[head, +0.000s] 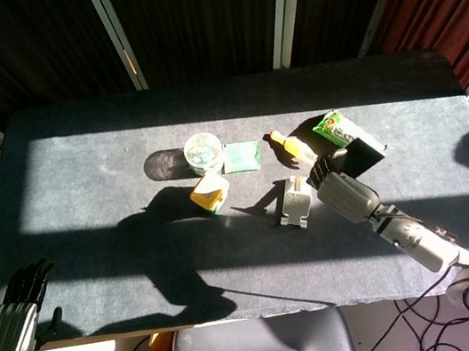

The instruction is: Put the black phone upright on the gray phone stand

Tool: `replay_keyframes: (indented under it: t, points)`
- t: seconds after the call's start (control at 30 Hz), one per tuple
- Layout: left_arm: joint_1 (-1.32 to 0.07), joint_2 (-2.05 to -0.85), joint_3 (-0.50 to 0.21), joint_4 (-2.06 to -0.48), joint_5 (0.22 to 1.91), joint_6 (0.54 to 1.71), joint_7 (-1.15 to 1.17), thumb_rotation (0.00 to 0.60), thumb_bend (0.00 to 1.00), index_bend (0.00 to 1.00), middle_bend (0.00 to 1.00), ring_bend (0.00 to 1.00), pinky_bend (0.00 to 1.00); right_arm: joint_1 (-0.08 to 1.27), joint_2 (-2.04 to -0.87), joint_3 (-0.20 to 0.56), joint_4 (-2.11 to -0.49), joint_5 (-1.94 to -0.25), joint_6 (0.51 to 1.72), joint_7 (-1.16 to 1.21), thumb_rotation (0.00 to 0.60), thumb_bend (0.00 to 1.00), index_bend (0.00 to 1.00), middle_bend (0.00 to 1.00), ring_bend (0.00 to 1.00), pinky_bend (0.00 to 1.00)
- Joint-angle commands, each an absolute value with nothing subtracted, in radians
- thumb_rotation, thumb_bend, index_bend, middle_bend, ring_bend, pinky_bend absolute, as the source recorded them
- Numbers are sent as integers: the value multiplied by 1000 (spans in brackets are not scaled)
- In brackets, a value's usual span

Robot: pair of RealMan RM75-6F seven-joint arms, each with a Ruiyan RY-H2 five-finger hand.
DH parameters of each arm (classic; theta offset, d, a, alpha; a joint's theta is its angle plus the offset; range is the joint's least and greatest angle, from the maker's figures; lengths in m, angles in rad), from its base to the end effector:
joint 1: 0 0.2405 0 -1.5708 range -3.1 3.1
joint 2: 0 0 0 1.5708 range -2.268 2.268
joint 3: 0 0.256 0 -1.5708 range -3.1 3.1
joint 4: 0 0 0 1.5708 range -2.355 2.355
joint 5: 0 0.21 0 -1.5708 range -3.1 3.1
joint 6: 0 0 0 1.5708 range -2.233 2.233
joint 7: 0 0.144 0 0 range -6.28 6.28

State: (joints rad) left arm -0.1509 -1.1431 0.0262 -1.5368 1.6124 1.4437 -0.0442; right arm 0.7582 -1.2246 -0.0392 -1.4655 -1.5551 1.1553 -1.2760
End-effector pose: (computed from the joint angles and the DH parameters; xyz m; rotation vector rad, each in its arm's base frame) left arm -0.3065 0.1849 0.1364 -1.5843 -0.8951 -0.9222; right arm -0.1790 -0.3365 0.0823 1.8454 0.7131 0.2207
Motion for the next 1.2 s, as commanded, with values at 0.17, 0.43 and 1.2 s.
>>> replay_keyframes:
  t: [0.17, 0.43, 1.2]
  points:
    - [-150, -1143, 22, -1535, 1606, 1447, -48, 600, 460, 0, 0, 0, 72, 857, -1220, -32, -1432, -1634, 999, -1249, 600, 430, 951, 711, 613, 577]
    - [-151, -1142, 23, -1536, 1605, 1442, -48, 600, 459, 0, 0, 0, 72, 888, -1255, -25, -1404, -1673, 930, -1225, 600, 431, 951, 711, 613, 576]
    - [-151, -1139, 20, -1534, 1599, 1444, -54, 600, 459, 0, 0, 0, 72, 908, -1292, -27, -1391, -1679, 783, -1256, 600, 430, 951, 711, 614, 576]
